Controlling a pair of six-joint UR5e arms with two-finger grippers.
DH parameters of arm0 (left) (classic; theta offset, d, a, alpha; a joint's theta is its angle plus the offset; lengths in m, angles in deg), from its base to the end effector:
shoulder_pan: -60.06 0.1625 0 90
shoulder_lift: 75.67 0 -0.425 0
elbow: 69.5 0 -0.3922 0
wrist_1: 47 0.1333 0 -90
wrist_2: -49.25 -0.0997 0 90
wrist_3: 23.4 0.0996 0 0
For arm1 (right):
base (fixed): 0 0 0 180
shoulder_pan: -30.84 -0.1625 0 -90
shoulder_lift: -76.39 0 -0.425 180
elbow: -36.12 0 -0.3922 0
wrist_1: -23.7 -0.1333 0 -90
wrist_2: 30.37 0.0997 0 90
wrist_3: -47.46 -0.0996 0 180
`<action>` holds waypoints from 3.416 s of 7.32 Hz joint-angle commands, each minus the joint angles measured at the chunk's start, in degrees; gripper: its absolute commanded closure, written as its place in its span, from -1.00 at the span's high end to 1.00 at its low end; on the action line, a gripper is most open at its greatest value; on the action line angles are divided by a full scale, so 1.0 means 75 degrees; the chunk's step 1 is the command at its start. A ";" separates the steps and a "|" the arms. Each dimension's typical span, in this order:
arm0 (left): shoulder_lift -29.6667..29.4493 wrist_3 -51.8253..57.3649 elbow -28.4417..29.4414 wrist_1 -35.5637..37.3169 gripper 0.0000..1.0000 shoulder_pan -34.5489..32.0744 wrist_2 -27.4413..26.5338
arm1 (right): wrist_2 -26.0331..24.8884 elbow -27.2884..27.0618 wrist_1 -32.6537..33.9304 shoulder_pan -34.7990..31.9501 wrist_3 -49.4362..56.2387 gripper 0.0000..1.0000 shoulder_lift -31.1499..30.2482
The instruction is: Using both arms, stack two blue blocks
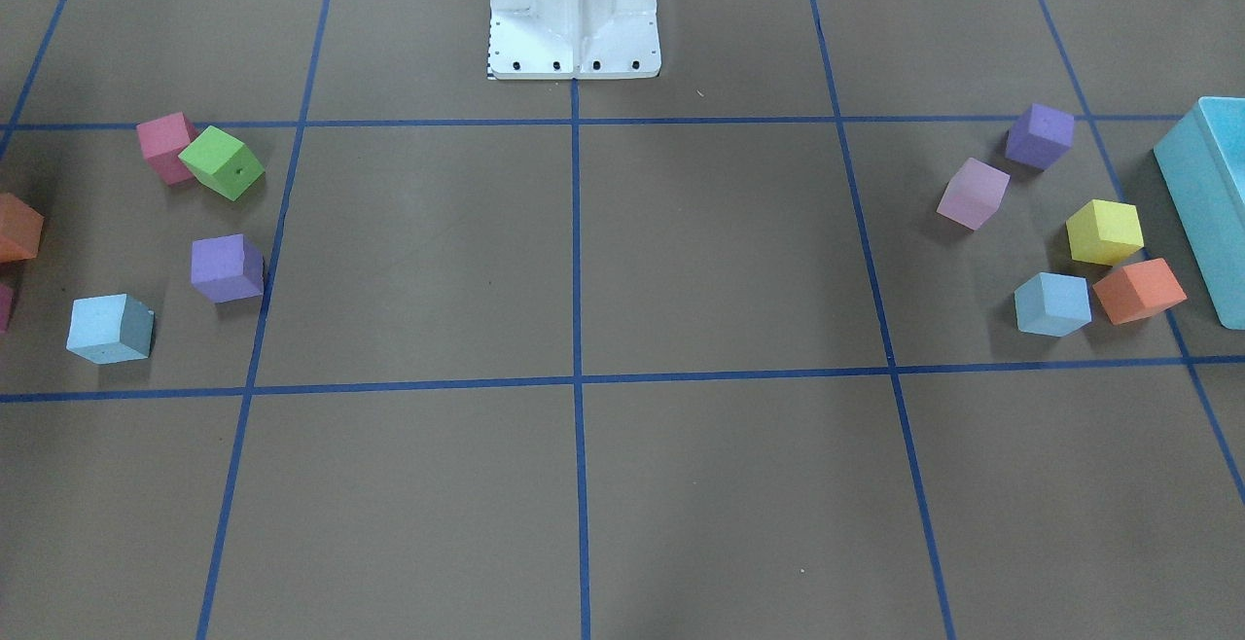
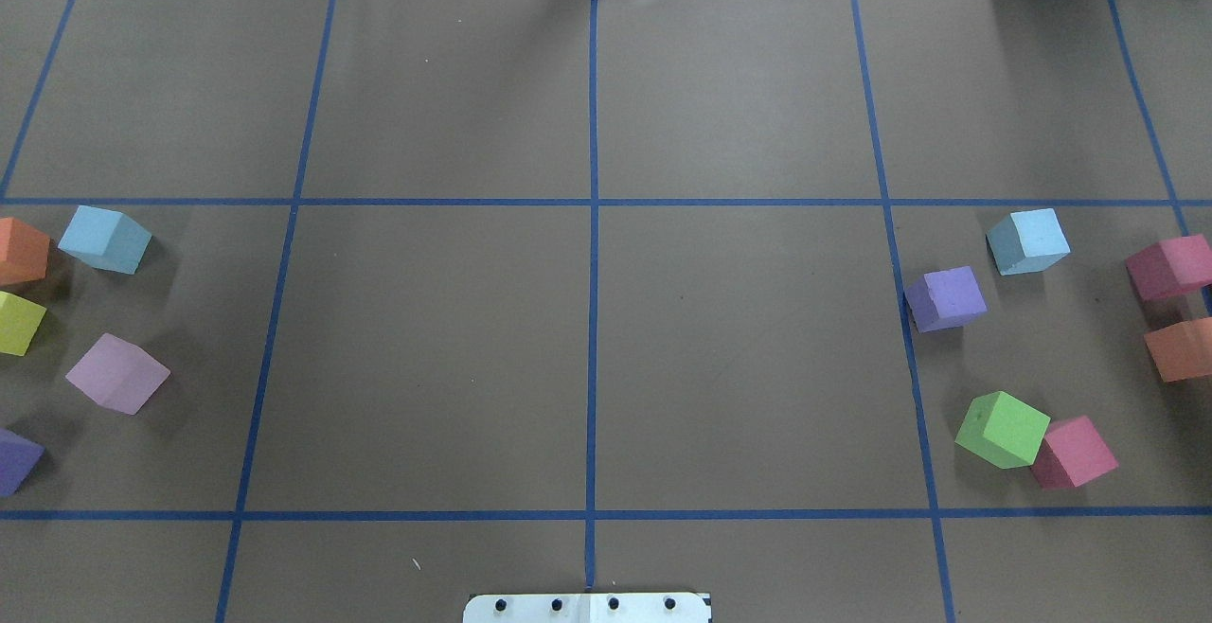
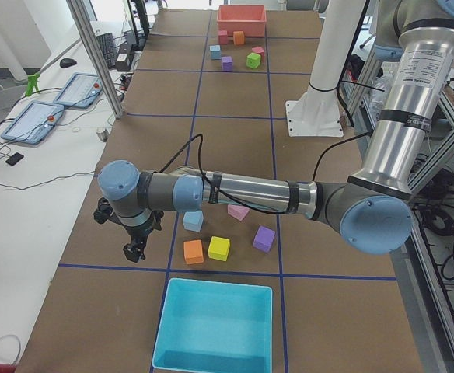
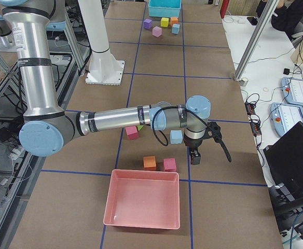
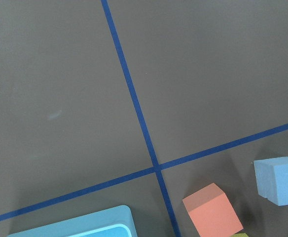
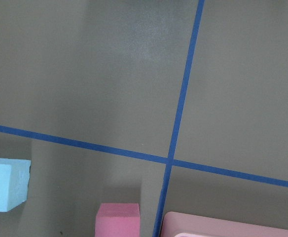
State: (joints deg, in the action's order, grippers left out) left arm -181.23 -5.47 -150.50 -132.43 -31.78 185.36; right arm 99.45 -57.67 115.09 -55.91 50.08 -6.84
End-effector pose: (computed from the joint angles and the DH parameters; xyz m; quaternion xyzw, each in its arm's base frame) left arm -0.0809 -0.6034 0.5927 0.0830 0.3830 0.1355 0.9100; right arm 0.0384 -0.5493 0.5723 0.0733 -0.3399 -0.0752 0.9346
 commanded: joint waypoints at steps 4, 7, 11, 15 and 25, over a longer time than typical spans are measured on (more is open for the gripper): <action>0.0000 0.0000 -0.0063 0.0011 0.96 0.0000 -0.0008 | 0.0246 -0.0069 -0.0219 0.0000 0.0002 1.00 0.0152; 0.0000 -0.0012 -0.0099 0.0011 0.96 0.0000 -0.0020 | 0.0235 -0.0128 -0.0499 0.1469 -0.2147 1.00 0.0725; 0.0012 -0.0012 -0.0087 0.0011 0.96 0.0000 -0.0020 | -0.0467 0.0211 -0.1732 0.2998 -0.4087 1.00 0.0915; 0.0000 -0.0012 -0.0087 0.0011 0.96 0.0000 -0.0008 | -0.0820 0.0306 -0.1732 0.3503 -0.4146 1.00 0.0787; 0.0000 -0.0024 -0.0099 0.0011 0.96 0.0000 -0.0020 | -0.0855 0.0657 -0.2575 0.3691 -0.4216 1.00 0.0352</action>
State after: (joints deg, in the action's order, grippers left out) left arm -181.23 -5.64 -151.24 -132.34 -31.78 185.22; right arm 93.14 -53.01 96.21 -28.27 18.60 -4.19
